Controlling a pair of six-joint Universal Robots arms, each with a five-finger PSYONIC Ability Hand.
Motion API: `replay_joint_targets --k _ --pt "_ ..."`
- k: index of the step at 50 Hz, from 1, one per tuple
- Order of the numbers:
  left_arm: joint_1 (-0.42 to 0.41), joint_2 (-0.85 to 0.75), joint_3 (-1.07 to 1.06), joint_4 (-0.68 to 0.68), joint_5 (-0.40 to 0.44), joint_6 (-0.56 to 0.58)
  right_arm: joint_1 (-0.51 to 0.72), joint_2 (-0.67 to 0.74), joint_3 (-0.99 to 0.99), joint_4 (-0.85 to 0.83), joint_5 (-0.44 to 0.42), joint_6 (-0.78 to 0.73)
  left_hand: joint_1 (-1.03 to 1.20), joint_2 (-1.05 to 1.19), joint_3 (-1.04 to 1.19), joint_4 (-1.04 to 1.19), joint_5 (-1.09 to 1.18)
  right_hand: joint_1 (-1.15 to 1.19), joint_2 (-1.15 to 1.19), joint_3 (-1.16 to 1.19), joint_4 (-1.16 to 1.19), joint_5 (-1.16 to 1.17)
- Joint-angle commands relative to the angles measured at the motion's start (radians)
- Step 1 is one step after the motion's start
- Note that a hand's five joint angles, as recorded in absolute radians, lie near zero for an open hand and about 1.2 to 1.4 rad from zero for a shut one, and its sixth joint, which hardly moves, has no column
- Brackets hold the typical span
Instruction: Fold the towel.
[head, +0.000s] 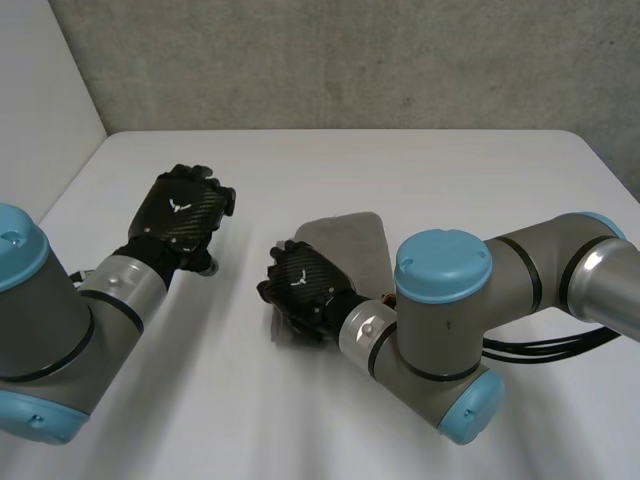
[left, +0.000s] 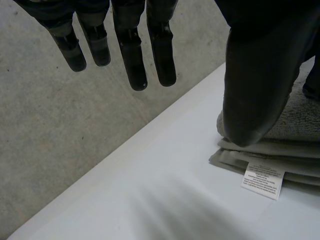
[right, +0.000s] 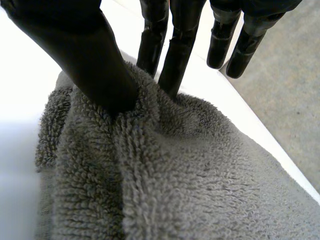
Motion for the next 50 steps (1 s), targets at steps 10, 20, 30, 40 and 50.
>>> replay_joint_targets --k 10,20,30,40,50 --pt "-0.058 -0.046 0.125 -0.005 0.006 -0.157 -0.234 -0.288 0.142 0.088 -0.019 0.447 -0.178 -0.173 -0.042 -0.056 -0.149 -0.83 -0.825 -0.05 -0.078 -0.846" --pt "-0.196 -0.202 0.275 -0.028 0.006 -0.212 -0.403 -0.303 0.205 0.089 -0.048 0.539 -0.178 -0.173 -0.042 -0.056 -0.149 -0.83 -0.825 -0.05 -0.078 -0.846" --pt "-0.267 -0.362 0.369 -0.088 0.002 -0.212 -0.403 -0.114 0.128 0.085 -0.046 0.537 -0.178 -0.173 -0.042 -0.056 -0.149 -0.83 -0.825 -0.05 -0.078 -0.846" --pt "-0.259 -0.4 0.36 -0.093 0.0 -0.206 -0.369 0.048 0.002 0.093 -0.032 0.546 -0.173 -0.167 -0.042 -0.056 -0.143 -0.83 -0.825 -0.05 -0.078 -0.846" --pt "-0.183 -0.393 0.303 -0.104 -0.002 -0.192 -0.3 0.068 -0.048 0.09 -0.026 0.576 -0.164 -0.158 -0.042 -0.056 -0.134 -0.83 -0.825 -0.05 -0.078 -0.846"
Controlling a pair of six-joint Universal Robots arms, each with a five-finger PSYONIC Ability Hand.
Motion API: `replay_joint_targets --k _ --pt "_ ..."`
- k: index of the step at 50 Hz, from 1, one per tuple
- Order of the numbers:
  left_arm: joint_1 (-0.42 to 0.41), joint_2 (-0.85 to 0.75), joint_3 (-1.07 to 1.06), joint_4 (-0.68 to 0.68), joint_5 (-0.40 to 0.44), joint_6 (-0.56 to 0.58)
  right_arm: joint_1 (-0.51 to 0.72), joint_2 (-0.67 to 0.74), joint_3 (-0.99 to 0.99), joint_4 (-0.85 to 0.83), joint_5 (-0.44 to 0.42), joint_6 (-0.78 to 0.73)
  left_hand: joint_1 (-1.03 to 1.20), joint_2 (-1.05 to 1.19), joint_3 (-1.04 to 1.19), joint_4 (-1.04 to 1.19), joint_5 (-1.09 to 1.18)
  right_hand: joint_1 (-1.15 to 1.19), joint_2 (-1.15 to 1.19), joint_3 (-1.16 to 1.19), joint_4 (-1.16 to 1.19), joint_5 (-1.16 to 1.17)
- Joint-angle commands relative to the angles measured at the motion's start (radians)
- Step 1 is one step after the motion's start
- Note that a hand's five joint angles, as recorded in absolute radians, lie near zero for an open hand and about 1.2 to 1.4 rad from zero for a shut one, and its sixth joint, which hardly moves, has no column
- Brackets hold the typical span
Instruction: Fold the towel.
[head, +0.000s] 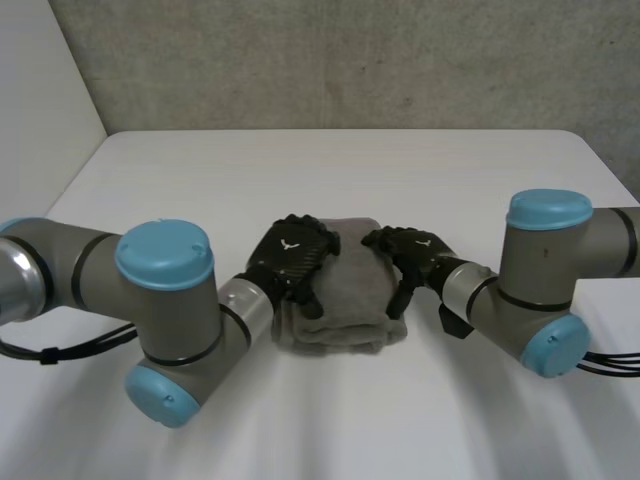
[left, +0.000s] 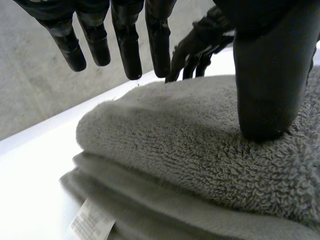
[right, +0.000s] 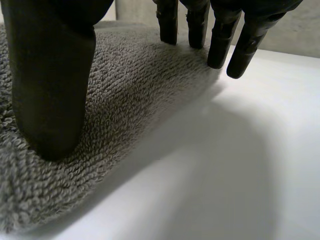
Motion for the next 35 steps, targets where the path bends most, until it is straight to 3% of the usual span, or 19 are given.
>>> replay_joint_targets --k 1,9,21,30,35 --pt "0.051 0.004 -0.042 -0.009 -0.001 0.015 0.046 0.012 -0.037 -0.001 0.006 0.012 -0.058 -0.03 -0.042 -0.056 0.003 -0.062 -0.062 -0.05 -0.078 -0.059" --pt "0.091 0.005 -0.081 -0.008 -0.002 0.066 0.075 0.052 -0.074 0.005 0.019 0.006 -0.058 -0.03 -0.042 -0.056 0.003 -0.062 -0.062 -0.05 -0.078 -0.059" --pt "0.08 0.011 -0.069 -0.008 -0.002 0.07 0.077 0.047 -0.078 0.054 0.047 -0.044 -0.061 -0.033 -0.042 -0.056 0.0 -0.062 -0.062 -0.05 -0.078 -0.059" --pt "0.088 0.162 -0.059 -0.009 -0.004 0.058 0.065 -0.169 -0.04 0.069 0.082 -0.058 -0.102 -0.074 -0.042 -0.056 -0.041 -0.062 -0.062 -0.05 -0.078 -0.059" --pt "0.091 0.255 -0.053 -0.018 -0.019 0.041 0.055 -0.278 0.004 0.066 0.211 -0.066 -0.225 -0.198 -0.042 -0.056 -0.164 -0.062 -0.062 -0.05 -0.078 -0.059"
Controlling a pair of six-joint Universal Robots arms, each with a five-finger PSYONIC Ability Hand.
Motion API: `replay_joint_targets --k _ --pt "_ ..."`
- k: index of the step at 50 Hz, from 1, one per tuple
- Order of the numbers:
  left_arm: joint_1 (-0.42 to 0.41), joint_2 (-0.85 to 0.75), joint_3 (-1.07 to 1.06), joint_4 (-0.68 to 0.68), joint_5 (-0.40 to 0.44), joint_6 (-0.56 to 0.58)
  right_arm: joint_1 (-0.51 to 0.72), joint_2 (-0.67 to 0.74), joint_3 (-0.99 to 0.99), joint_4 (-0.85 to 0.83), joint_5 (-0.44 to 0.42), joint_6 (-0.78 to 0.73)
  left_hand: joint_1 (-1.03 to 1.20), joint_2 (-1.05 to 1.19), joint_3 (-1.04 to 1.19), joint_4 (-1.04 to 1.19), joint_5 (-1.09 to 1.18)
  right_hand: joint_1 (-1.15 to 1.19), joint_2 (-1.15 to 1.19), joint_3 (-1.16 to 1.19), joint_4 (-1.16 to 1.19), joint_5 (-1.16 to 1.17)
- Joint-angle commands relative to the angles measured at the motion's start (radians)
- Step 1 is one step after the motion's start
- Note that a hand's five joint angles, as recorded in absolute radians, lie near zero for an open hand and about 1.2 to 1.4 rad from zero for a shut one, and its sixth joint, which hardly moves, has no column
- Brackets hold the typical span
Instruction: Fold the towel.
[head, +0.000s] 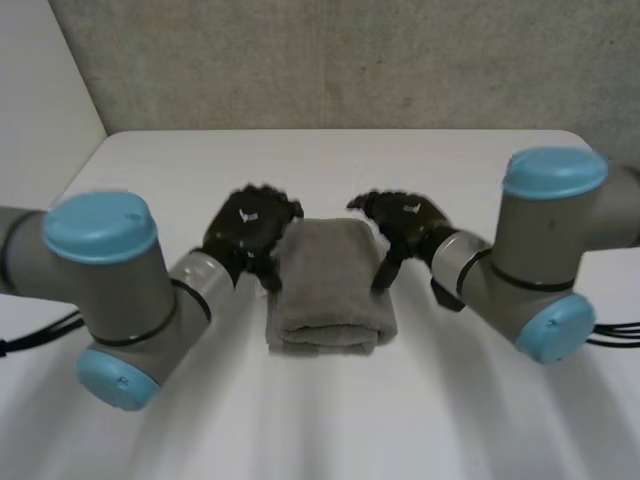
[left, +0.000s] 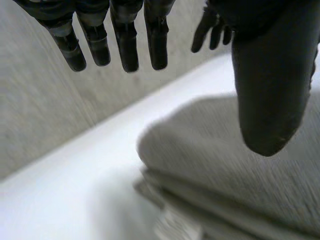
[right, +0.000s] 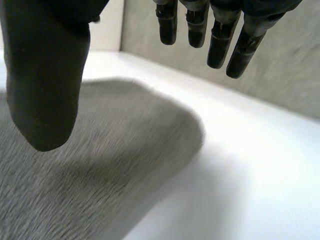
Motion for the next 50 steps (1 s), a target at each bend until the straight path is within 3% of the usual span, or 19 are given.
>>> replay_joint_targets --k 1,5,10,21,32,50 --pt "0.005 0.13 0.014 -0.013 -0.031 -0.023 -0.014 -0.161 0.058 -0.011 0.169 -0.005 -0.162 -0.128 -0.042 -0.056 -0.099 -0.036 -0.051 -0.05 -0.078 -0.059" --pt "0.037 0.196 0.068 -0.031 -0.109 -0.04 -0.06 -0.264 0.084 -0.023 0.294 -0.022 -0.195 -0.16 -0.042 -0.056 -0.131 -0.036 -0.051 -0.05 -0.078 -0.059" --pt "0.094 0.218 0.118 -0.067 -0.189 -0.063 -0.115 -0.326 0.116 -0.069 0.354 -0.051 -0.198 -0.163 -0.042 -0.056 -0.134 -0.036 -0.051 -0.05 -0.078 -0.059" --pt "0.113 0.207 0.129 -0.133 -0.192 -0.157 -0.144 -0.332 0.135 -0.066 0.351 -0.068 -0.198 -0.163 -0.042 -0.056 -0.134 -0.036 -0.051 -0.05 -0.078 -0.059" --pt "0.111 0.212 0.125 -0.145 -0.188 -0.161 -0.166 -0.369 0.128 -0.061 0.264 -0.096 -0.201 -0.166 -0.042 -0.056 -0.137 -0.036 -0.051 -0.05 -0.078 -0.059" --pt "0.1 0.224 0.137 -0.2 -0.183 -0.164 -0.194 -0.387 0.078 0.064 0.219 -0.094 -0.198 -0.163 -0.042 -0.056 -0.134 -0.036 -0.051 -0.05 -0.078 -0.059"
